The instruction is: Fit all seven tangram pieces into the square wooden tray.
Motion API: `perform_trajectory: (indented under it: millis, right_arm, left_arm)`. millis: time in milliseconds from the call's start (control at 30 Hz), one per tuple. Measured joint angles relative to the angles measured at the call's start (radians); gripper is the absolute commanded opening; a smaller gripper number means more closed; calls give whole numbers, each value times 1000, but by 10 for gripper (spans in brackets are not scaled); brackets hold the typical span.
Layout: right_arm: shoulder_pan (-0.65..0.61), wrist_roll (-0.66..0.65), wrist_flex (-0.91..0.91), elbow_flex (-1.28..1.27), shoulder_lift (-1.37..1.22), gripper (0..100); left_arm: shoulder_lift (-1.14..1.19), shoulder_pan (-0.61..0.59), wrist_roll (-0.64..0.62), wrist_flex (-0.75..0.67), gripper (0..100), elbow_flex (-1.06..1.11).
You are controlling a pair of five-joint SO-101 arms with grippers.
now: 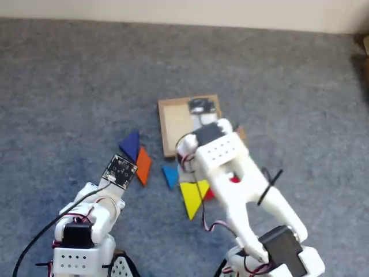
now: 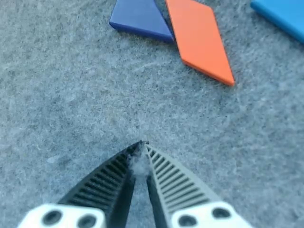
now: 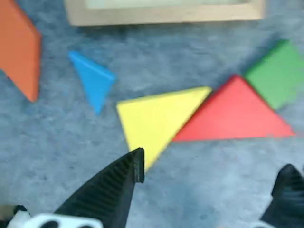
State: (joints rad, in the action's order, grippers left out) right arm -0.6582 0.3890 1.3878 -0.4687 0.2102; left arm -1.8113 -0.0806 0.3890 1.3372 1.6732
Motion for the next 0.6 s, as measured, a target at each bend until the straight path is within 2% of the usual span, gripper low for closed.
perform_trajectory:
  millis: [200,333,600]
  right_arm:
    - [-69,112,-157,-68,-40,414]
    - [-80,163,-201,-69,-157,414]
    - [-80,249,-235,-43,-232,414]
  left_arm:
    - [0,0,0,0,6,0]
    - [0,0,0,0,6,0]
    - [0,0,0,0,6,0]
